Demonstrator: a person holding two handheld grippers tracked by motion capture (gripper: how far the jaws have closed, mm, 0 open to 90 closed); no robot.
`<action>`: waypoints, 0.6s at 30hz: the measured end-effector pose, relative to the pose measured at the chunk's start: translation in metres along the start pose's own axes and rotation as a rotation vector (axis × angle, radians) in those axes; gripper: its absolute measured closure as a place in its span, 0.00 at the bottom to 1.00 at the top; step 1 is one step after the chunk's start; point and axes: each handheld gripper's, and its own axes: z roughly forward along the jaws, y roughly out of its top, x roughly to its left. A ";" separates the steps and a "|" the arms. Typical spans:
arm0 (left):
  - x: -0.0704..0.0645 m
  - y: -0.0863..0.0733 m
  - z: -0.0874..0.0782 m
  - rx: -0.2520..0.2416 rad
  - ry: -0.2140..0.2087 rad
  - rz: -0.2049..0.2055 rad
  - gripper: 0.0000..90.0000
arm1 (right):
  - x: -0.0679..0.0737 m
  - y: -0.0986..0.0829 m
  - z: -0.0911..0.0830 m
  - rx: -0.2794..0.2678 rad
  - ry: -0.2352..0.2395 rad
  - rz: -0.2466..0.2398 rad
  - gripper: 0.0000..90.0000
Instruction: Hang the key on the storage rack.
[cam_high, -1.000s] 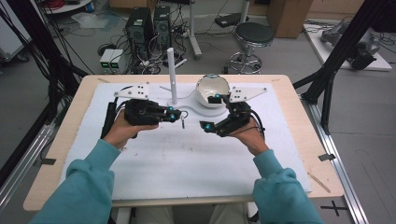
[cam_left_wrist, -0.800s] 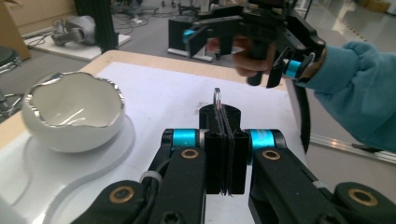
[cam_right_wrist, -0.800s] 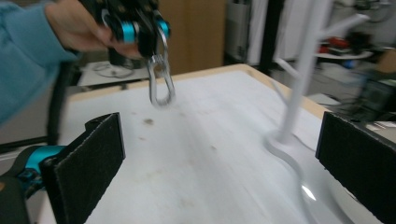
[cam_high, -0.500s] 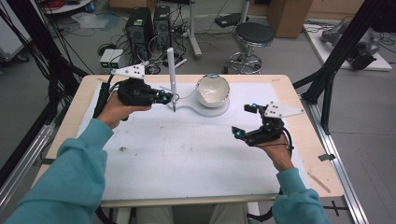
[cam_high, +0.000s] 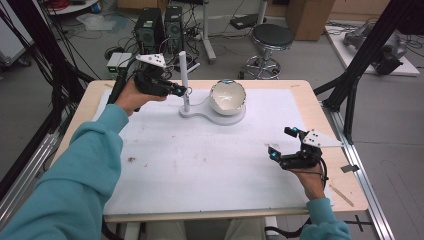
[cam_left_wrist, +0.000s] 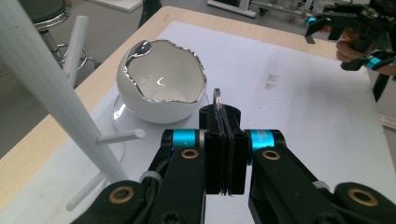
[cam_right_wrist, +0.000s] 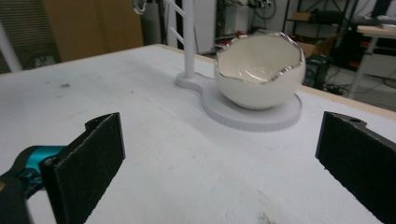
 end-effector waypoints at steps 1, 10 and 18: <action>0.002 -0.001 0.001 0.004 0.001 -0.001 0.98 | 0.000 0.000 0.000 0.000 0.000 0.000 0.01; 0.017 -0.009 0.009 0.027 0.035 -0.049 0.98 | -0.004 -0.021 -0.010 -0.077 -0.072 0.032 0.01; 0.023 -0.012 0.014 0.035 0.052 -0.068 0.98 | -0.002 -0.037 -0.009 -0.114 -0.083 0.022 0.01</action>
